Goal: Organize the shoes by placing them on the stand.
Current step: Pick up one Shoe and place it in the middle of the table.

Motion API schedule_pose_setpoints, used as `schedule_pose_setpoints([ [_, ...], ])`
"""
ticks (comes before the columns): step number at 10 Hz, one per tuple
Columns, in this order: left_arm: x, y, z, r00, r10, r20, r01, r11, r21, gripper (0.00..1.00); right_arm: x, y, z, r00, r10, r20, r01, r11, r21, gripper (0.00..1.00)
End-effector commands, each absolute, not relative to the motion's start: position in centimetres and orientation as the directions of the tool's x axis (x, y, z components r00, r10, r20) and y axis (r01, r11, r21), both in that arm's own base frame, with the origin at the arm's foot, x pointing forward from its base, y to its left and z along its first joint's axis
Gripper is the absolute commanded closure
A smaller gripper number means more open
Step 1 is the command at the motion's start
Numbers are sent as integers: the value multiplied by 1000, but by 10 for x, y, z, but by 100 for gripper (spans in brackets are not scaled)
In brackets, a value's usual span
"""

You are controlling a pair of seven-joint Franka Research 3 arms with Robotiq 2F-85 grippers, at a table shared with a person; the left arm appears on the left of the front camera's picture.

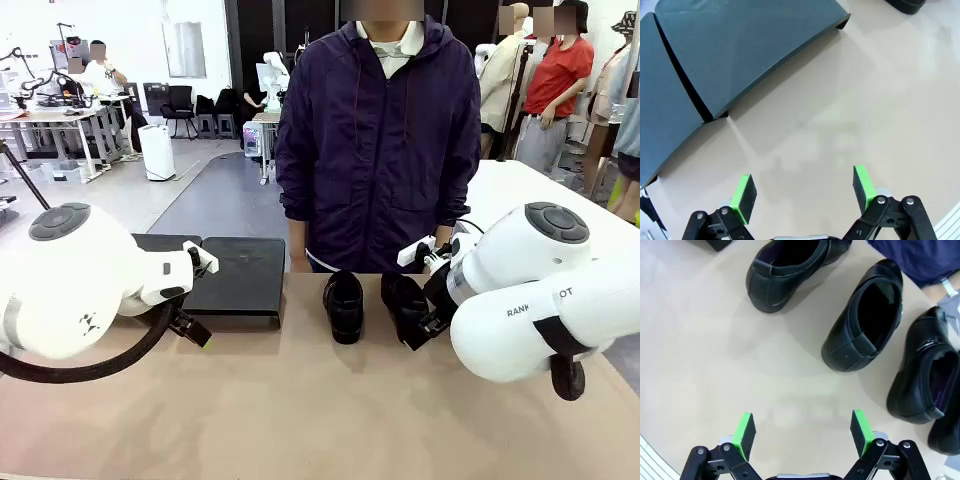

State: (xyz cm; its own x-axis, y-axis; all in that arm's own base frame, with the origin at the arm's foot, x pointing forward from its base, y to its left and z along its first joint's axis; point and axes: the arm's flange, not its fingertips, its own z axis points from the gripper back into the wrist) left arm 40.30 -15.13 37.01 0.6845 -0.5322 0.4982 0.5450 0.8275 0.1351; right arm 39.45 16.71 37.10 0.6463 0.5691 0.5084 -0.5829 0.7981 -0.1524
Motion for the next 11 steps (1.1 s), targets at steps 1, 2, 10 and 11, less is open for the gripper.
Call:
schedule_pose_setpoints([
  [1,403,-151,370,684,-532,499,545,828,135,0,394,167,371,646,569,508,-583,798,-152,0],
  [2,403,-151,370,684,-532,499,545,828,135,0,394,167,371,646,569,508,-583,798,-152,0],
  [10,403,-151,370,684,-532,499,545,828,135,0,394,167,371,646,569,508,-583,798,-152,0],
  [11,403,-151,370,684,-532,499,545,828,135,0,394,167,371,646,569,508,-583,798,-152,0],
])
